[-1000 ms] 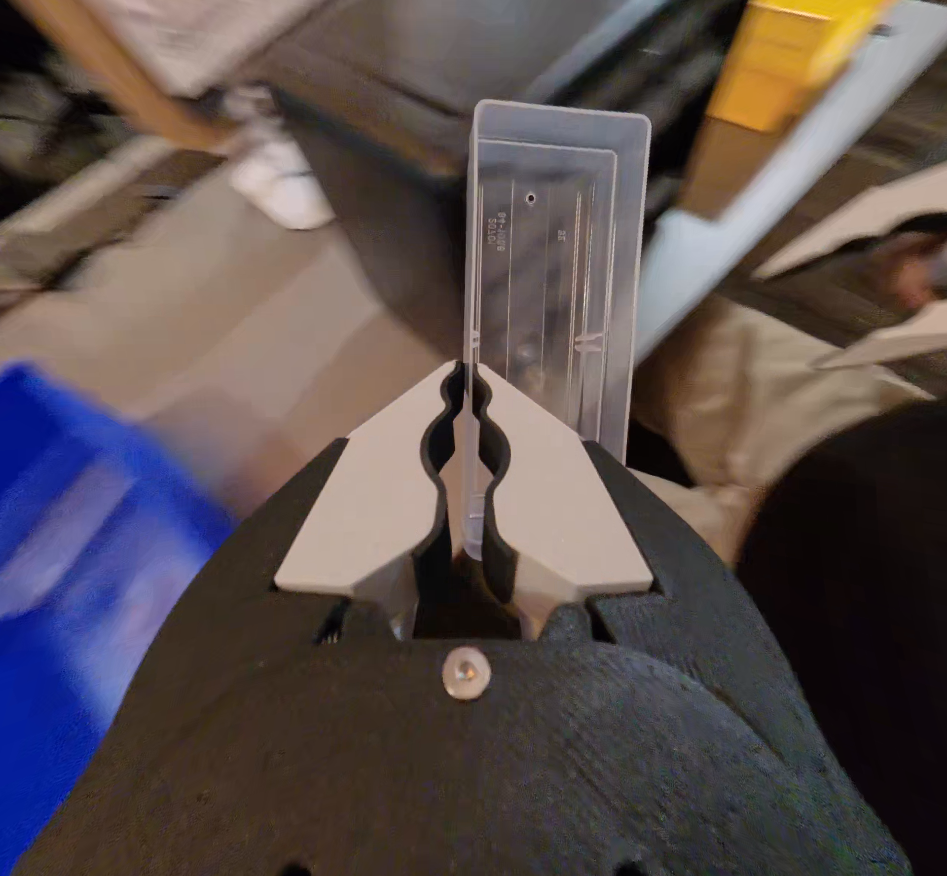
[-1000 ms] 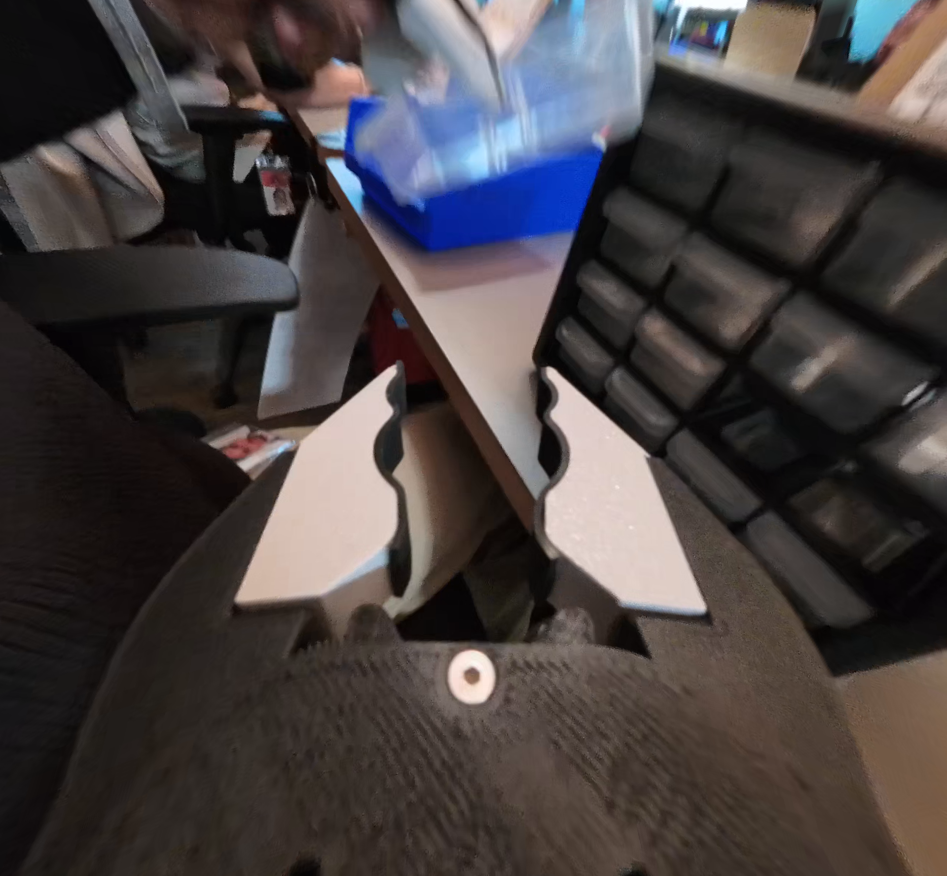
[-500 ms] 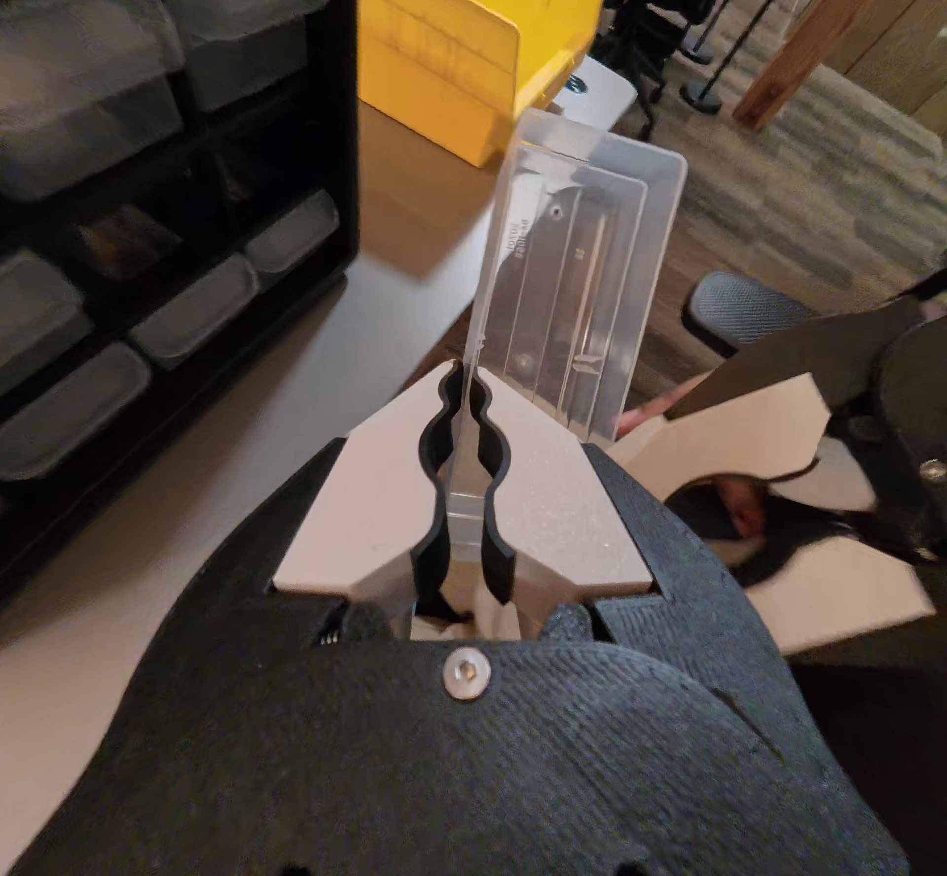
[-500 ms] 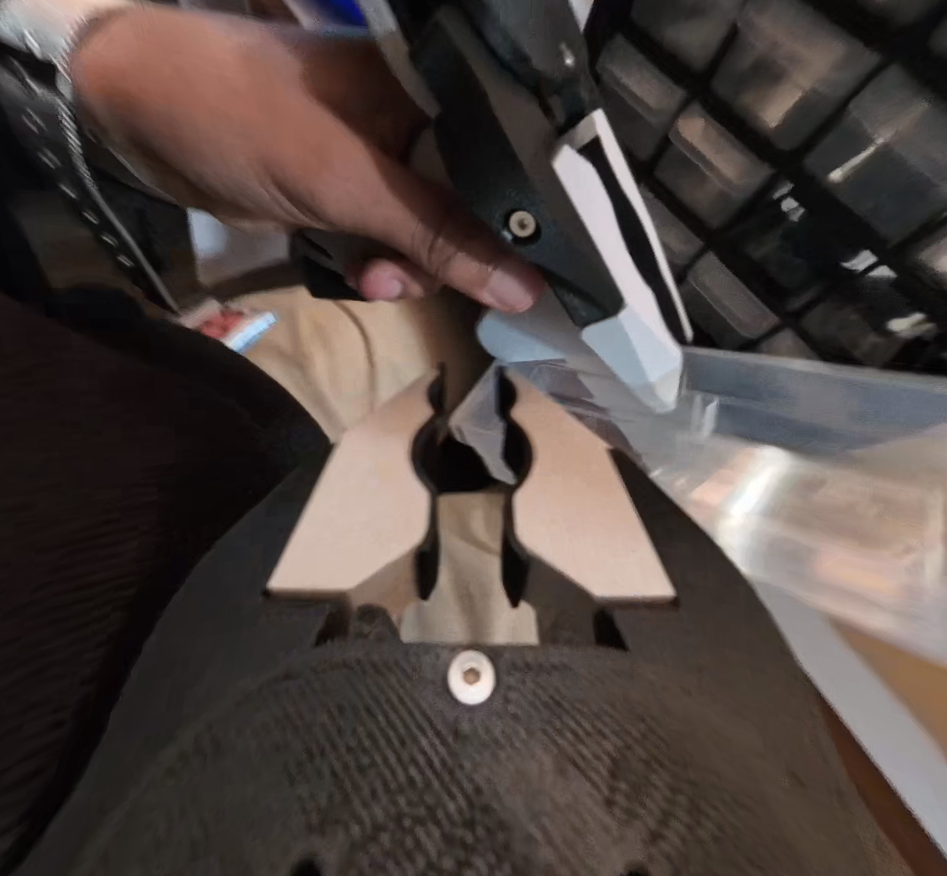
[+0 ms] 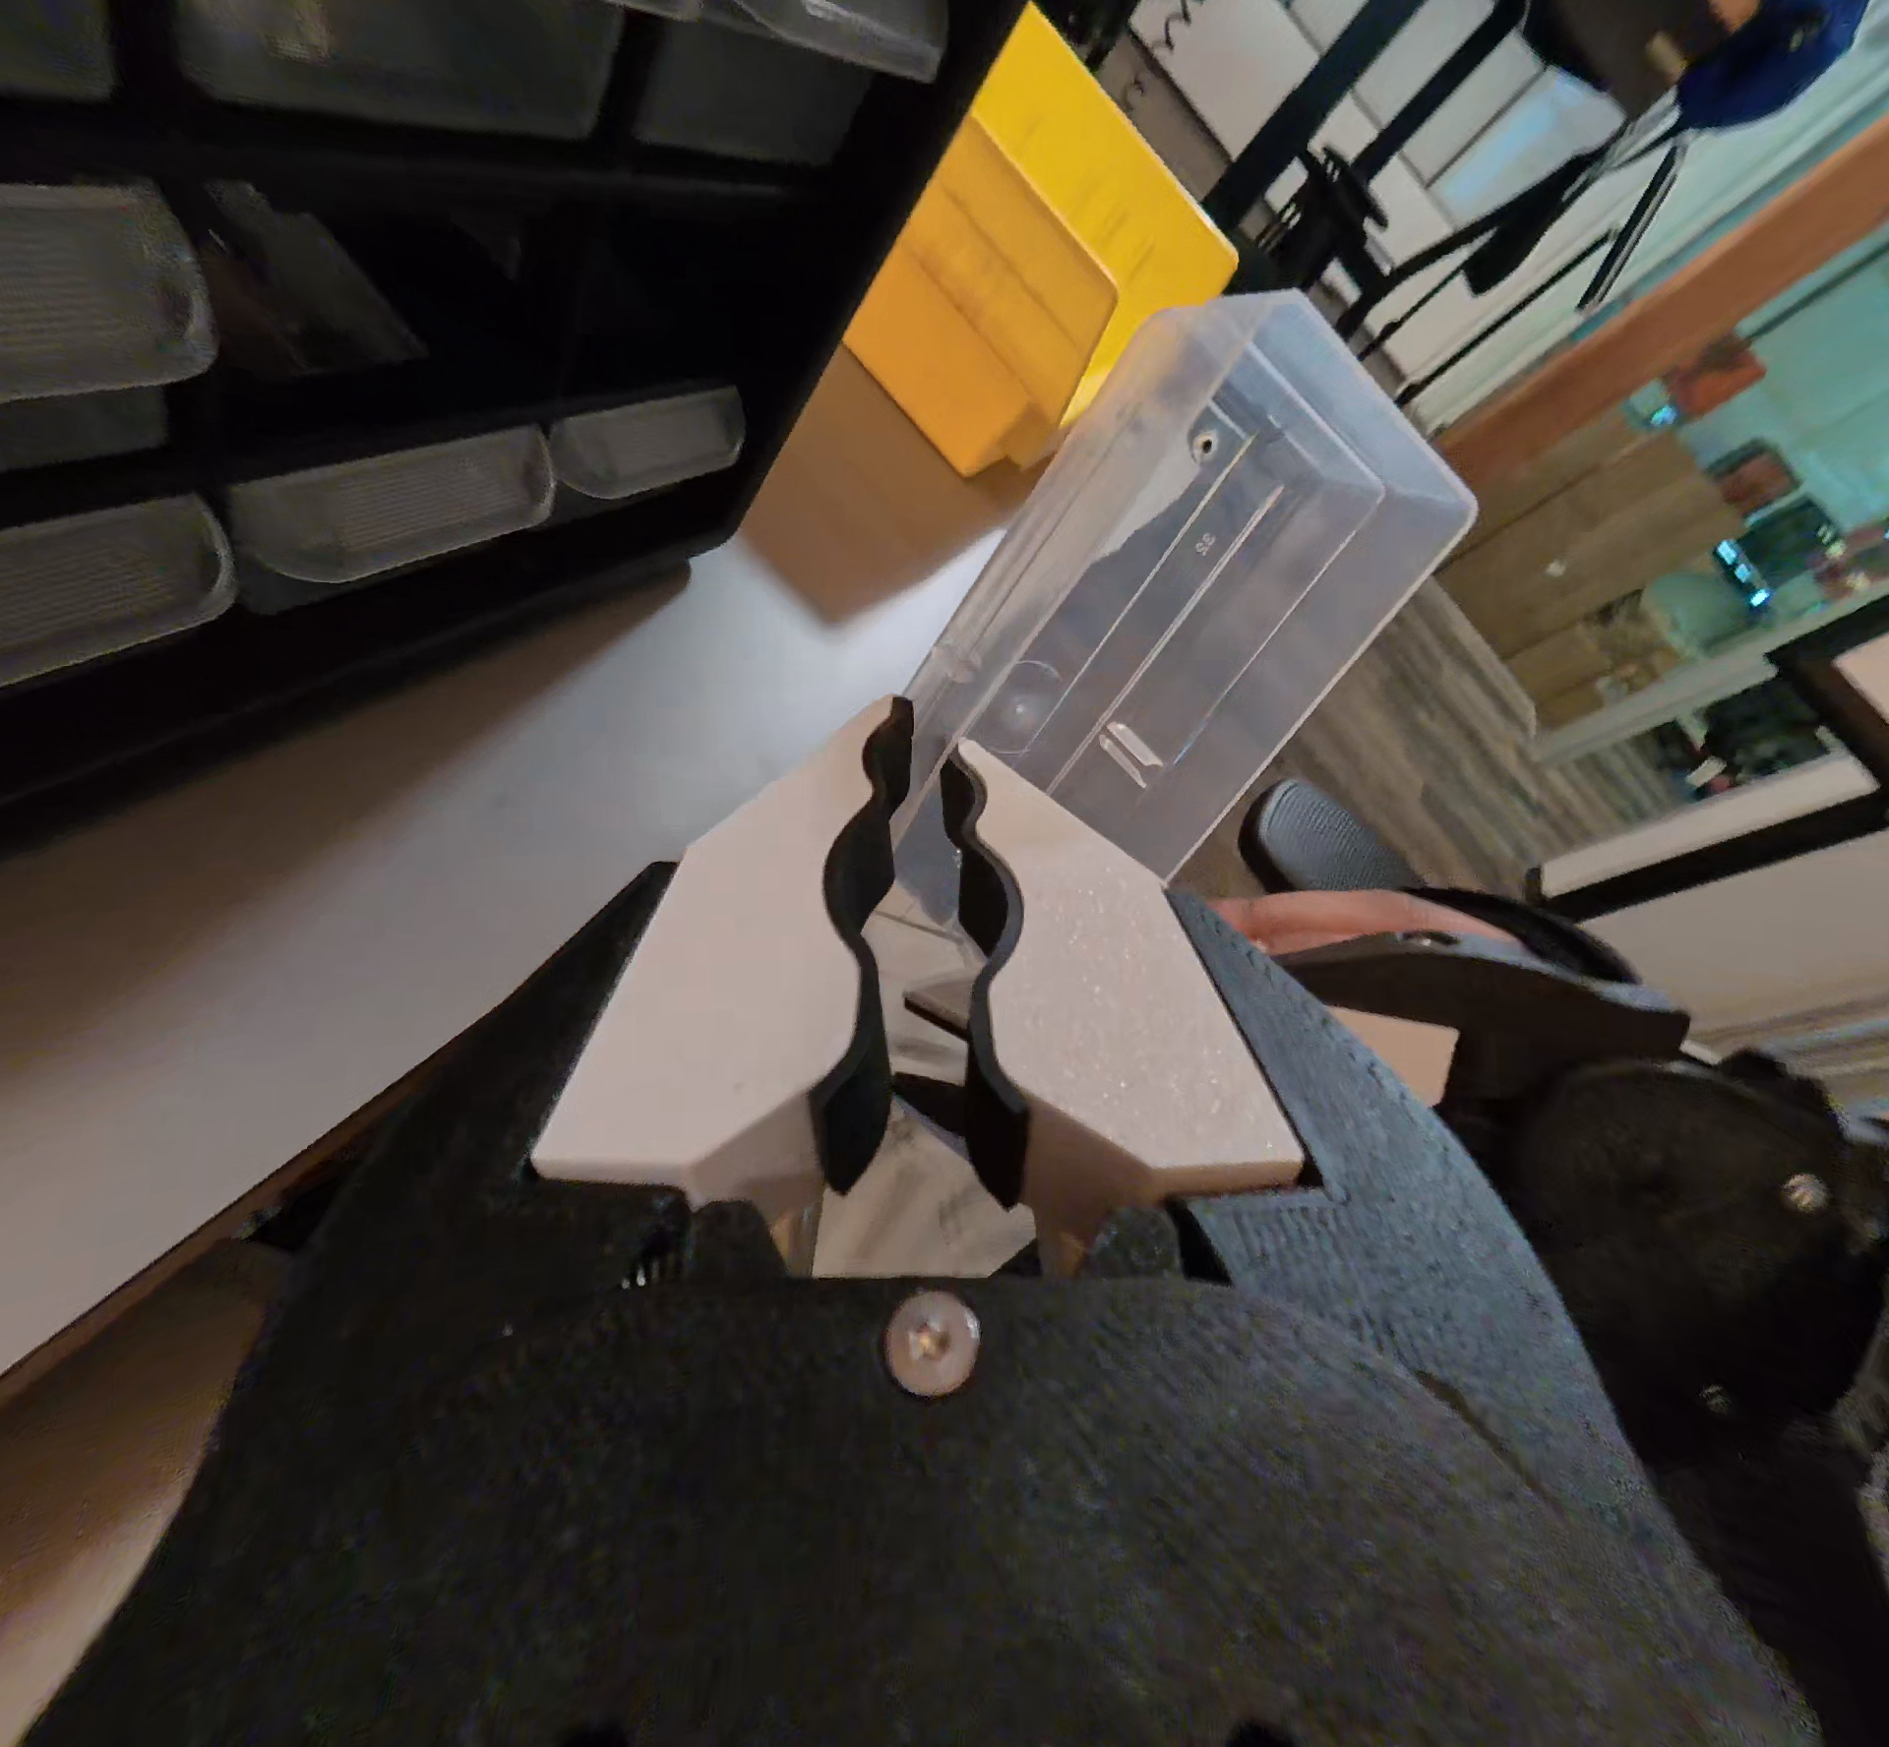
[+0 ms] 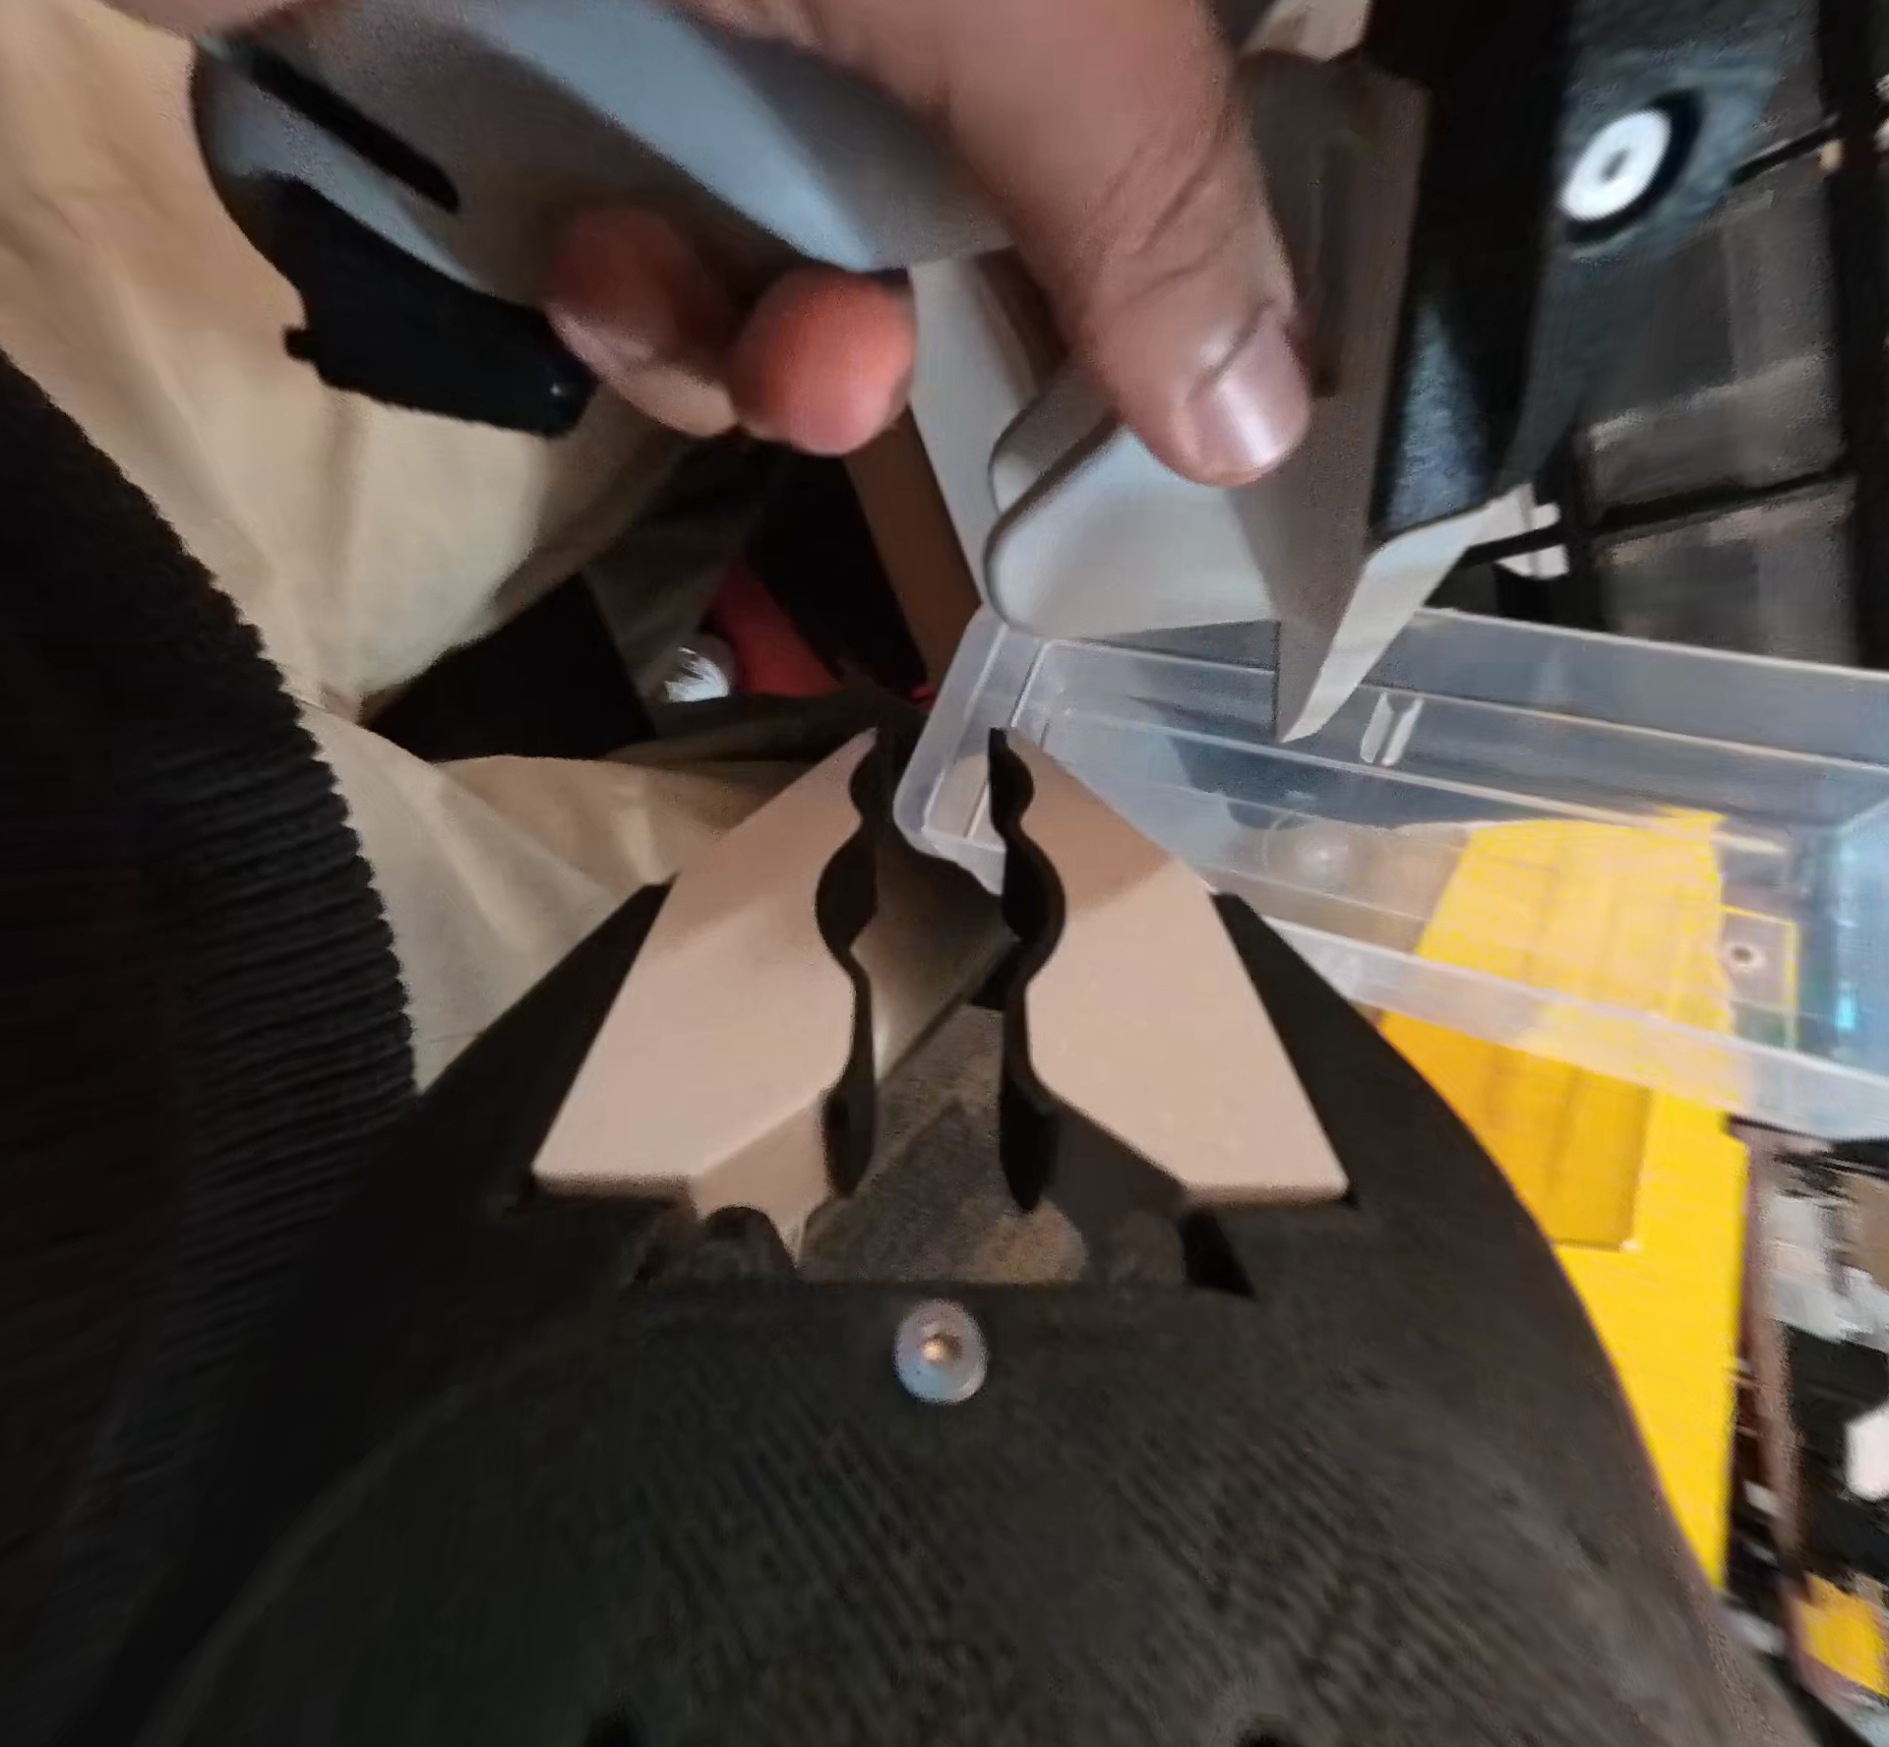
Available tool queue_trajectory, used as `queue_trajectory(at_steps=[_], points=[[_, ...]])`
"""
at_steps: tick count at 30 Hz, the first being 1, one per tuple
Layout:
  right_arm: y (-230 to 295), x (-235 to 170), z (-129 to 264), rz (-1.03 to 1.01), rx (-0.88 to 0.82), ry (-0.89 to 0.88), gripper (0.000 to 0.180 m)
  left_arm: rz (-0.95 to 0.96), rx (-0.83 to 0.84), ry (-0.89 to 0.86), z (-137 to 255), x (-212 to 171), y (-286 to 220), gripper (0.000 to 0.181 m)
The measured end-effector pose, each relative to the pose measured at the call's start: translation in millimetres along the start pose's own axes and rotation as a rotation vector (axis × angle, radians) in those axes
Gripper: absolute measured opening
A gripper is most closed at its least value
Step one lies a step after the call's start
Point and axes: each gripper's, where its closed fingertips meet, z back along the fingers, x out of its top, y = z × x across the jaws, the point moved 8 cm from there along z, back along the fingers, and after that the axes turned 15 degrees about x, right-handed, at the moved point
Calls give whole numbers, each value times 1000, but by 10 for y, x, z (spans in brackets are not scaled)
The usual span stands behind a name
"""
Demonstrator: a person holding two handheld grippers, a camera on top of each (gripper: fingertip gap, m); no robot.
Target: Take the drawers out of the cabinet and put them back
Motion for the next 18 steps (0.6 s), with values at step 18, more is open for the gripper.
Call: queue_trajectory(at_steps=[18], points=[[-204, 48, 431, -30, 268, -378, 11, -171, -66, -126, 489, 109, 294, 66]])
